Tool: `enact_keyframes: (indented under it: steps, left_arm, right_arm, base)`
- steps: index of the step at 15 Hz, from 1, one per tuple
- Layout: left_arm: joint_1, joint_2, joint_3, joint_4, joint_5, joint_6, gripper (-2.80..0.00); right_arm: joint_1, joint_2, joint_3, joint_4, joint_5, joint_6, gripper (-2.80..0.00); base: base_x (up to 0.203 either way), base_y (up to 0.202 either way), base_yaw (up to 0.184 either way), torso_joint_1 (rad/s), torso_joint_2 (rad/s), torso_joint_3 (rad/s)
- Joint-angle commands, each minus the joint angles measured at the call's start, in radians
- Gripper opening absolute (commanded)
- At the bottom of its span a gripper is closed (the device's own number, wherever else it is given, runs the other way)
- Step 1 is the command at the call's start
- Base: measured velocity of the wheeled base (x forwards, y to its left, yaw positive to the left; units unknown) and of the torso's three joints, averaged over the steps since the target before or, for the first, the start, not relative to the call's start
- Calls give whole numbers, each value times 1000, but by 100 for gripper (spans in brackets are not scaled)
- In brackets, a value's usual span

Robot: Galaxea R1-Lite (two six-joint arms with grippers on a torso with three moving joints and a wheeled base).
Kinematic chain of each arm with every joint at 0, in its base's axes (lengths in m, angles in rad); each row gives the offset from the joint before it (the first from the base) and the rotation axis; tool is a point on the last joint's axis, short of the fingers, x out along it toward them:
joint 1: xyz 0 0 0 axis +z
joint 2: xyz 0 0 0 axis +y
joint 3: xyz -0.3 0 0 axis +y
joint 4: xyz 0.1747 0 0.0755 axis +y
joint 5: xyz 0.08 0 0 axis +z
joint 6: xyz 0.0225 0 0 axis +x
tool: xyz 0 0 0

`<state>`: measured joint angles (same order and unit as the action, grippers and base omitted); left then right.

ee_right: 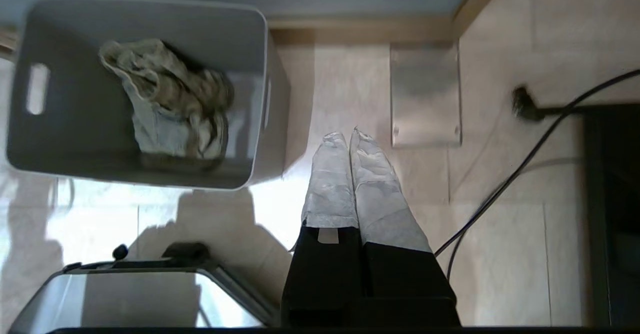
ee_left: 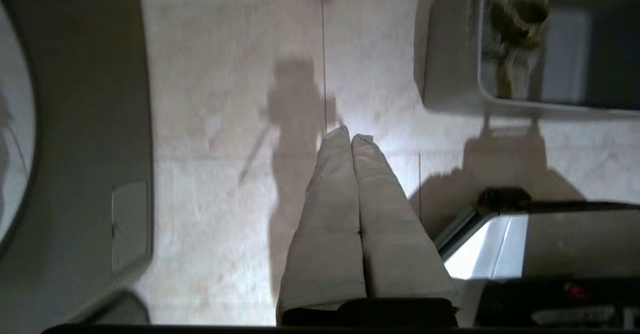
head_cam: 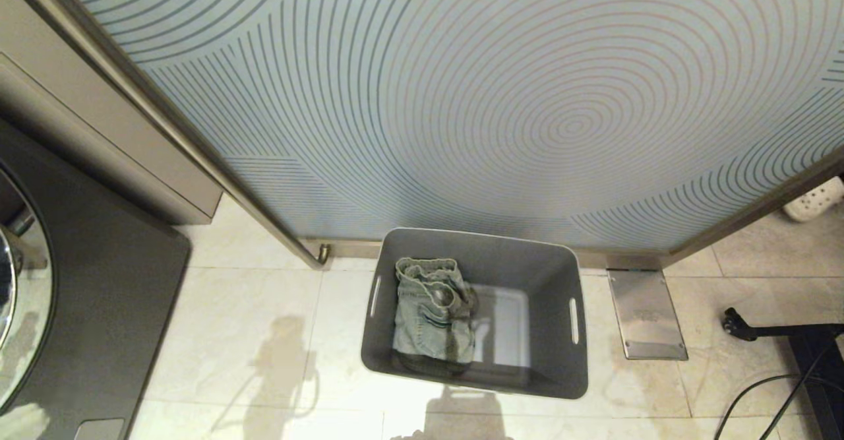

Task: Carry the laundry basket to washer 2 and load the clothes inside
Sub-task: Pick up the clothes basket and put it beside the washing machine

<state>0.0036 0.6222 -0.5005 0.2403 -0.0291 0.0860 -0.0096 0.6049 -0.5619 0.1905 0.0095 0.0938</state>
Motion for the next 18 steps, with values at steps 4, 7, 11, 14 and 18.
enact_keyframes:
  steps: [4,7,11,14,18]
  left_arm:
    - [-40,744,-127,-177,15,-5,-280]
    - [-137,927,-150,-277,11,-12,-280]
    - [-224,934,-126,-282,-70,-30,-280]
    - [-297,898,-116,-247,-76,-83,-280]
    - [-430,941,-142,-261,-76,-237,-280]
  right_arm:
    - [9,634,-123,-203,2,64,-280]
    - [43,817,-108,-343,2,143,-280]
    - [106,849,-67,-404,-9,228,-280]
    - [106,880,-66,-410,-8,232,-280]
    - [111,920,-70,-451,-9,231,-280]
  base:
    - [0,0,0,0,0,0]
    - [0,0,0,0,0,0]
    - [0,0,0,0,0,0]
    - [0,0,0,0,0,0]
    - [0,0,0,0,0,0]
